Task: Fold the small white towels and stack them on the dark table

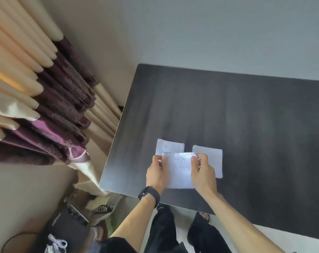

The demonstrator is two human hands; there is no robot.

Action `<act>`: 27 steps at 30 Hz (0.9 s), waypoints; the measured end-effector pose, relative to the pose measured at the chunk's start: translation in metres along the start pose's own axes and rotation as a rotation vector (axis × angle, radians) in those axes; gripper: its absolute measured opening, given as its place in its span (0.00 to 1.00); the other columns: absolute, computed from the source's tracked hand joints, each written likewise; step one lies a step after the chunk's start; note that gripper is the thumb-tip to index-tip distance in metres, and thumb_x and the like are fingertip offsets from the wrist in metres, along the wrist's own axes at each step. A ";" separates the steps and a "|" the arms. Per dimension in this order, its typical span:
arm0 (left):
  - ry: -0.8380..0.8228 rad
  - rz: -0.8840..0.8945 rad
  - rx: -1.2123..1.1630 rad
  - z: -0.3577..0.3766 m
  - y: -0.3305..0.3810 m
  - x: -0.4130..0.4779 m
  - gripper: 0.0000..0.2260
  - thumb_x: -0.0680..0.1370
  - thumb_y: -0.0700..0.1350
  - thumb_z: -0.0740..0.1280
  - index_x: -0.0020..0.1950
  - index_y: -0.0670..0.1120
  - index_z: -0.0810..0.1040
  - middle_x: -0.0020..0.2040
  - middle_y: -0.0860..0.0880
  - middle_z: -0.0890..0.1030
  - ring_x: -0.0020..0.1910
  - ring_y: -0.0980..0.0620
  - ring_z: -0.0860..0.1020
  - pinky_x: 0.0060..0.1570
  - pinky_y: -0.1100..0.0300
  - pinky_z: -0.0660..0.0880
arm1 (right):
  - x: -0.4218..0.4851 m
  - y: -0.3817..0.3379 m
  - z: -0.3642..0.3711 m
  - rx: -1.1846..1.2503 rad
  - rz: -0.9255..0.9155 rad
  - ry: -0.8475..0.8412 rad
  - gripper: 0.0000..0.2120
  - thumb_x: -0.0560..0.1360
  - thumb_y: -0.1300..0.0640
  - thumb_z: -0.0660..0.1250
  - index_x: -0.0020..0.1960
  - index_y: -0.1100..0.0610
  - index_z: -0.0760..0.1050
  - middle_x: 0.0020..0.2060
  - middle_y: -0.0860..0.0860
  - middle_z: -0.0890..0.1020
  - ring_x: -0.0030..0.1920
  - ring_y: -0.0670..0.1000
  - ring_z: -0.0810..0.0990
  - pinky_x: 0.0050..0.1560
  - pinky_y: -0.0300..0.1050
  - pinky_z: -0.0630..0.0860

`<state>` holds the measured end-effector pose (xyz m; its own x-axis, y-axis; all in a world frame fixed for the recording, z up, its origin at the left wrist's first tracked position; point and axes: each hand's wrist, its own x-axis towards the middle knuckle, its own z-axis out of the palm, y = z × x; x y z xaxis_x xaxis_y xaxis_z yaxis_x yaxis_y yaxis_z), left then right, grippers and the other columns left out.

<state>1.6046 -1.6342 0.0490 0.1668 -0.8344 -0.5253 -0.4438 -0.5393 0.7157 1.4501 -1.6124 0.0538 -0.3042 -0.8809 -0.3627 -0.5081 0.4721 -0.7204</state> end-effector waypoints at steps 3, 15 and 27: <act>-0.071 0.008 0.065 0.001 -0.009 0.028 0.12 0.83 0.58 0.53 0.56 0.53 0.69 0.49 0.52 0.78 0.42 0.54 0.76 0.36 0.61 0.71 | 0.012 0.006 0.019 -0.012 0.079 0.024 0.10 0.83 0.46 0.52 0.56 0.51 0.67 0.34 0.49 0.77 0.34 0.50 0.75 0.36 0.50 0.73; -0.132 0.066 0.350 -0.001 -0.024 0.120 0.05 0.83 0.51 0.49 0.52 0.56 0.63 0.46 0.51 0.78 0.43 0.47 0.76 0.38 0.54 0.72 | 0.083 0.021 0.085 -0.092 0.135 0.090 0.09 0.84 0.47 0.50 0.54 0.51 0.65 0.33 0.47 0.75 0.35 0.53 0.76 0.35 0.49 0.70; -0.171 0.101 0.336 -0.004 -0.028 0.136 0.09 0.84 0.52 0.49 0.52 0.50 0.64 0.40 0.50 0.76 0.40 0.45 0.76 0.36 0.53 0.72 | 0.089 0.020 0.100 -0.278 0.173 0.156 0.11 0.84 0.46 0.49 0.52 0.51 0.65 0.36 0.48 0.76 0.34 0.53 0.74 0.33 0.46 0.67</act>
<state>1.6434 -1.7330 -0.0407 -0.0289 -0.8353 -0.5490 -0.7187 -0.3644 0.5922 1.4934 -1.6851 -0.0524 -0.5130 -0.7815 -0.3552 -0.6315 0.6238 -0.4604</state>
